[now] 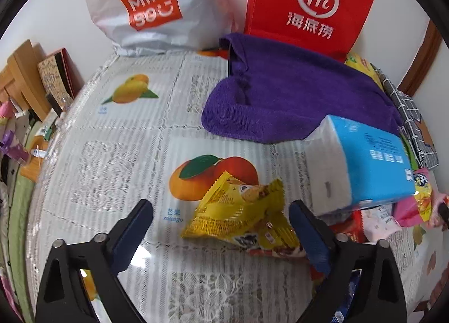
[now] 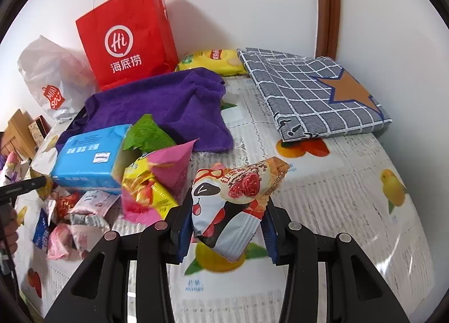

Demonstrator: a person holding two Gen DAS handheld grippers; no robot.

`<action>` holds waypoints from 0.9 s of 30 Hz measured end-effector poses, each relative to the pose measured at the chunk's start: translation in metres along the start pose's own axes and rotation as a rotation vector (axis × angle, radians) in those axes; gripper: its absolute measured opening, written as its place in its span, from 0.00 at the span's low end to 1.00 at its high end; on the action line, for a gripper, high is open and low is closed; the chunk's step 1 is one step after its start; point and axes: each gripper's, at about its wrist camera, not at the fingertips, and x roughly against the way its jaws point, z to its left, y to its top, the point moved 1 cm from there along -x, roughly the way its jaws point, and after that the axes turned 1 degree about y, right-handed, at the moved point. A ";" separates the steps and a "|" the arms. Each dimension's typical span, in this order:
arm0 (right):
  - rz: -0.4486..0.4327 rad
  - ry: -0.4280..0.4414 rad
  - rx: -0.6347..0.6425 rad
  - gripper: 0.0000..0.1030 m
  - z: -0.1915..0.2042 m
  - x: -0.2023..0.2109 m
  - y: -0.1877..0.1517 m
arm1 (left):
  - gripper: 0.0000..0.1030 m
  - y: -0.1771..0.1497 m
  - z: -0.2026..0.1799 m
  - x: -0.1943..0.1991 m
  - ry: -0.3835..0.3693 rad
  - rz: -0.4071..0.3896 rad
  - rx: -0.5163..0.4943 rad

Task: Organize snacks
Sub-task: 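Grasp the yellow triangular snack pack with the left tool while the right tool grasps the white-and-red candy pack, then carry both held snacks up and over onto the purple towel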

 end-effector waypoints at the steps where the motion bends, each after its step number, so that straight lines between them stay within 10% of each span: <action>1: 0.000 -0.001 0.000 0.41 0.000 0.003 -0.002 | 0.86 0.000 0.000 -0.003 -0.006 0.009 -0.001; 8: -0.001 -0.025 0.024 0.40 0.010 0.016 -0.010 | 0.55 -0.001 0.004 -0.002 -0.042 -0.003 -0.004; 27: -0.105 0.026 0.067 0.40 0.053 0.068 -0.015 | 0.55 -0.026 -0.001 0.077 -0.134 -0.111 -0.022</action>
